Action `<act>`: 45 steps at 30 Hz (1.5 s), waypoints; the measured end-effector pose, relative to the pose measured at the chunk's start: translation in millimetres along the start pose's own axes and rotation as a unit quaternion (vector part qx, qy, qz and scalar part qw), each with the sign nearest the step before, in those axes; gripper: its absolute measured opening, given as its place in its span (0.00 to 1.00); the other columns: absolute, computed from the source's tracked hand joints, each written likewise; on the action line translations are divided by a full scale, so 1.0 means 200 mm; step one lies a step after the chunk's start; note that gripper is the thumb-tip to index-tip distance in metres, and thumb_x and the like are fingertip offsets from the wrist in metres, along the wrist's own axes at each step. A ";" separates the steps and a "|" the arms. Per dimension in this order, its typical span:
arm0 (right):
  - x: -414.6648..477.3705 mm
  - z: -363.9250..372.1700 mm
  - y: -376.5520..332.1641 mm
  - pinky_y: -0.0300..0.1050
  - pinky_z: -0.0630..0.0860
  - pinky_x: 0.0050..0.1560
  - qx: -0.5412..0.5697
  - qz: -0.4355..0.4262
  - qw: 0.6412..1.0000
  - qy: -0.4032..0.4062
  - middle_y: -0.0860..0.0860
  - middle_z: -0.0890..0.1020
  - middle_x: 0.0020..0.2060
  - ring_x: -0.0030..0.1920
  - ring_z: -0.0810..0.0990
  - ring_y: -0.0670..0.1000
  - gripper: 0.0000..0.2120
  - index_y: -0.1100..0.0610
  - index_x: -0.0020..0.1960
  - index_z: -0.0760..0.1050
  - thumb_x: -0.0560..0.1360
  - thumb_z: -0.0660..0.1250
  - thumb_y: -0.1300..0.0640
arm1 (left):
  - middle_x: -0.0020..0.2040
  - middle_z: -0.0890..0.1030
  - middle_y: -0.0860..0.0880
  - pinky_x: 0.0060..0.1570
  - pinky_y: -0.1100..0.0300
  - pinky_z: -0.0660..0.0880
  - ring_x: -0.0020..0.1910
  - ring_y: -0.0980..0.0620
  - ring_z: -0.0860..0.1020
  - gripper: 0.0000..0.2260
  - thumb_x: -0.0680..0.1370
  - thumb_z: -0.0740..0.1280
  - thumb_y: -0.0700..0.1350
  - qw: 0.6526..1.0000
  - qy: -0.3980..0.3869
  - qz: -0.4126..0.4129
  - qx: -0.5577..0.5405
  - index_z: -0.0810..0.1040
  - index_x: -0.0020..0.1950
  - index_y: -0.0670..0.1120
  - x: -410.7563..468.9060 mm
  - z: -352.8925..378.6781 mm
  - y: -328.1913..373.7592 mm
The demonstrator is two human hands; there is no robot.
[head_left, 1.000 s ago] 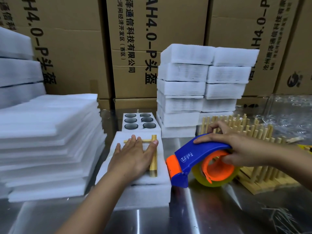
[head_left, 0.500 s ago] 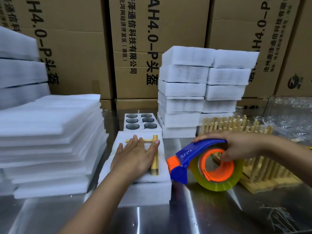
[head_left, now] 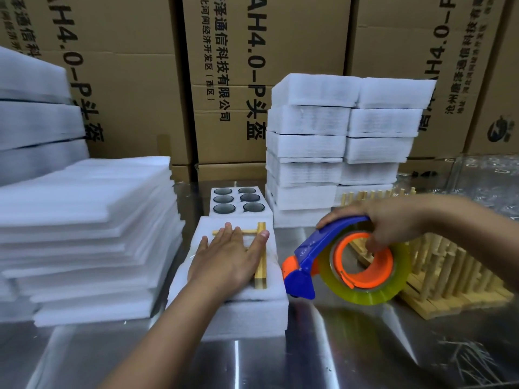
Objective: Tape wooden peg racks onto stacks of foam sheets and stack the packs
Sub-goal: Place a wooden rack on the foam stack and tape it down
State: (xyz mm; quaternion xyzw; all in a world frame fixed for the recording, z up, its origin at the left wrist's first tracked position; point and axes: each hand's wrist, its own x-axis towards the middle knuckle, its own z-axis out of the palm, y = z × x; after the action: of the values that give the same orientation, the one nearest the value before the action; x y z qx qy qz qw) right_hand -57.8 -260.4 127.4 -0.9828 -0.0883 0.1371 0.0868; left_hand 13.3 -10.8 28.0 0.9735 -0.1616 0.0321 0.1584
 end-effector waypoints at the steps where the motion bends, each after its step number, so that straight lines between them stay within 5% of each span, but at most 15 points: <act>1: 0.01 -0.02 -0.01 0.45 0.79 0.43 -0.013 0.002 1.000 -0.003 0.47 0.76 0.56 0.48 0.79 0.52 0.38 0.21 0.56 0.62 0.70 0.67 0.65 | 0.79 0.48 0.50 0.73 0.52 0.42 0.77 0.53 0.46 0.37 0.75 0.38 0.68 1.000 0.001 -0.002 0.001 0.51 0.78 0.47 0.00 0.00 0.00; 4: 0.02 -0.03 -0.01 0.38 0.75 0.37 -0.014 0.007 1.000 -0.020 0.46 0.77 0.53 0.42 0.78 0.47 0.37 0.22 0.58 0.62 0.70 0.66 0.64 | 0.79 0.48 0.50 0.73 0.52 0.42 0.77 0.54 0.46 0.37 0.75 0.38 0.68 1.000 0.004 -0.002 0.003 0.51 0.78 0.48 0.00 0.00 0.00; 10: 0.03 0.00 0.02 0.40 0.78 0.39 0.022 0.030 0.999 -0.033 0.47 0.81 0.49 0.37 0.79 0.43 0.35 0.28 0.63 0.65 0.70 0.67 0.64 | 0.79 0.48 0.50 0.73 0.52 0.42 0.77 0.54 0.46 0.37 0.75 0.38 0.68 1.000 0.008 -0.002 0.004 0.51 0.78 0.48 0.01 0.01 0.00; 13: 0.04 0.04 0.04 0.44 0.81 0.44 0.005 0.035 0.998 -0.042 0.47 0.82 0.50 0.44 0.82 0.44 0.33 0.36 0.66 0.68 0.69 0.67 0.65 | 0.79 0.49 0.50 0.73 0.52 0.43 0.77 0.54 0.46 0.38 0.74 0.37 0.68 1.000 0.011 0.000 0.000 0.52 0.78 0.48 0.00 0.01 0.00; 16: 0.04 0.08 0.07 0.35 0.76 0.36 0.055 0.019 0.998 -0.026 0.44 0.80 0.48 0.36 0.79 0.38 0.35 0.33 0.65 0.67 0.70 0.66 0.67 | 0.79 0.48 0.50 0.73 0.52 0.43 0.77 0.54 0.46 0.38 0.75 0.37 0.68 1.000 0.011 0.000 0.001 0.51 0.78 0.48 0.00 0.01 -0.01; 18: 0.02 0.08 0.10 0.38 0.77 0.37 0.084 0.006 0.996 -0.014 0.41 0.80 0.45 0.36 0.78 0.40 0.37 0.28 0.63 0.66 0.70 0.65 0.67 | 0.79 0.48 0.50 0.73 0.52 0.43 0.77 0.54 0.46 0.38 0.74 0.37 0.68 1.000 0.010 0.001 -0.001 0.51 0.78 0.48 0.01 0.01 -0.01; 24: -0.11 -0.06 0.13 0.36 0.75 0.36 0.088 0.006 0.993 0.076 0.43 0.80 0.52 0.35 0.79 0.43 0.37 0.32 0.63 0.70 0.69 0.65 0.71 | 0.79 0.48 0.50 0.73 0.53 0.43 0.77 0.54 0.46 0.38 0.74 0.37 0.68 1.000 0.010 0.004 -0.006 0.51 0.78 0.47 0.00 0.01 -0.01; 28: -0.19 -0.07 0.06 0.38 0.76 0.37 0.027 0.020 0.981 0.193 0.38 0.74 0.51 0.41 0.78 0.43 0.37 0.22 0.57 0.64 0.69 0.68 0.64 | 0.79 0.47 0.50 0.73 0.52 0.43 0.77 0.54 0.45 0.37 0.76 0.38 0.67 1.000 0.003 0.003 -0.004 0.50 0.78 0.47 0.00 0.00 -0.01; 30: -0.17 0.02 0.02 0.38 0.70 0.46 -0.065 0.019 0.964 0.258 0.42 0.68 0.54 0.50 0.70 0.43 0.37 0.23 0.62 0.59 0.69 0.68 0.60 | 0.79 0.47 0.50 0.73 0.52 0.43 0.77 0.54 0.45 0.37 0.76 0.38 0.67 1.000 0.000 0.004 -0.004 0.50 0.78 0.47 -0.01 0.00 0.00; 33: -0.10 0.23 -0.02 0.49 0.66 0.55 -0.196 0.025 0.909 0.366 0.55 0.67 0.58 0.59 0.64 0.55 0.37 0.40 0.72 0.64 0.67 0.74 0.57 | 0.79 0.47 0.50 0.73 0.52 0.43 0.77 0.54 0.45 0.36 0.77 0.39 0.66 1.000 -0.002 0.003 -0.006 0.50 0.78 0.46 -0.01 -0.01 0.00; 36: -0.04 0.47 0.00 0.58 0.73 0.47 -0.254 0.016 0.824 0.506 0.63 0.72 0.52 0.51 0.69 0.63 0.40 0.55 0.66 0.75 0.55 0.81 0.64 | 0.79 0.46 0.50 0.73 0.52 0.42 0.77 0.54 0.45 0.35 0.77 0.39 0.66 1.000 -0.009 0.004 -0.004 0.50 0.78 0.46 -0.02 -0.02 0.00; 38: -0.02 0.62 0.02 0.59 0.72 0.48 -0.267 0.003 0.792 0.549 0.61 0.68 0.52 0.50 0.67 0.61 0.41 0.55 0.67 0.71 0.55 0.78 0.67 | 0.79 0.46 0.50 0.73 0.52 0.42 0.77 0.54 0.44 0.35 0.77 0.39 0.66 1.000 -0.013 0.005 -0.003 0.49 0.78 0.46 -0.02 -0.02 0.00; 42: -0.02 0.76 0.05 0.55 0.69 0.49 -0.217 0.033 0.823 0.523 0.58 0.68 0.52 0.49 0.68 0.58 0.50 0.48 0.67 0.67 0.48 0.83 0.49 | 0.79 0.45 0.49 0.73 0.52 0.40 0.77 0.53 0.44 0.36 0.77 0.39 0.66 1.000 -0.020 0.001 -0.009 0.48 0.78 0.46 -0.01 -0.02 0.00; 45: -0.06 0.78 0.03 0.51 0.61 0.49 -0.254 0.006 0.837 0.484 0.54 0.70 0.51 0.50 0.69 0.56 0.36 0.42 0.65 0.72 0.59 0.68 0.32 | 0.79 0.44 0.48 0.73 0.52 0.39 0.77 0.53 0.43 0.36 0.77 0.39 0.66 0.999 -0.030 -0.001 -0.019 0.48 0.78 0.46 -0.02 -0.02 0.00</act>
State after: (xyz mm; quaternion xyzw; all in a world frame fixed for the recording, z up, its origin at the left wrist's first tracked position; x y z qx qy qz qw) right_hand -113.2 -245.8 -18.1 -0.9117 -0.0612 -0.3830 -0.1354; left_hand 10.2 -9.0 31.3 0.9710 -0.1661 -0.0006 0.1718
